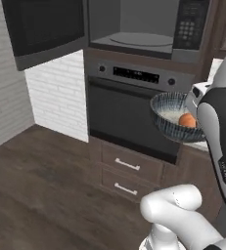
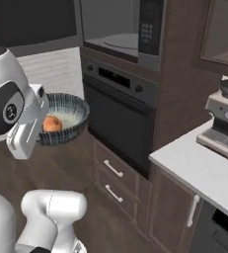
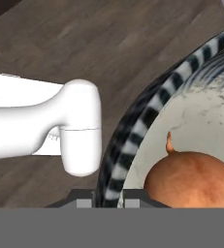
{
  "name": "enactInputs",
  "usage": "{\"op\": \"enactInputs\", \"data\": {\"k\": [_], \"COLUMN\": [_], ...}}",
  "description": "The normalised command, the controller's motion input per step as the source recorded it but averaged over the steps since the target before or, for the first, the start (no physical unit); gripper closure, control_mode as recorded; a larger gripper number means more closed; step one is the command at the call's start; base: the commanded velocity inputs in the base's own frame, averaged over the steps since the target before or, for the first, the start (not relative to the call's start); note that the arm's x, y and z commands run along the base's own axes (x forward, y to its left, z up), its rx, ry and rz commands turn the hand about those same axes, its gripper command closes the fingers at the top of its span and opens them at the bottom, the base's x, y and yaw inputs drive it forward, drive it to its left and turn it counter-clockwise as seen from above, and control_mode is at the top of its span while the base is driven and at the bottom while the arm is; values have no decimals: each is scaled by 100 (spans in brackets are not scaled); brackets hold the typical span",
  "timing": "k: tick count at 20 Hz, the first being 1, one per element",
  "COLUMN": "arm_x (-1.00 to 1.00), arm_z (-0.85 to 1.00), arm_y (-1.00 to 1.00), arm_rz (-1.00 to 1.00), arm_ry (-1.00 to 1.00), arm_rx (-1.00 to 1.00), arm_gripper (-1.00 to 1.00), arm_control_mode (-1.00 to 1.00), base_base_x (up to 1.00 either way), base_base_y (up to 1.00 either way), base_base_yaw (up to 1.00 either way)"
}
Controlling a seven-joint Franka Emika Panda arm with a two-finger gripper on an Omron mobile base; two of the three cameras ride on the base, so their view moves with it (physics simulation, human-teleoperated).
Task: Pick the onion from the sink and place it in the bowl. Then pick the bowl and place it in the microwave. Then close the microwave door and press the start button.
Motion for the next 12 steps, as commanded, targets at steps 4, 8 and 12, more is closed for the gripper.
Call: {"op": "enactInputs", "data": {"k": [4, 8, 12], "arm_x": [0, 0, 0], "arm_z": [0, 0, 0], "arm_y": [0, 0, 0], "arm_rz": [0, 0, 0], "arm_ry": [0, 0, 0], "arm_rx": [0, 0, 0], "arm_gripper": [100, 100, 100], "arm_control_mode": [100, 100, 100], "base_base_x": [100, 95, 44], "base_base_y": [47, 37, 33], "base_base_yaw": [-37, -34, -30]}}
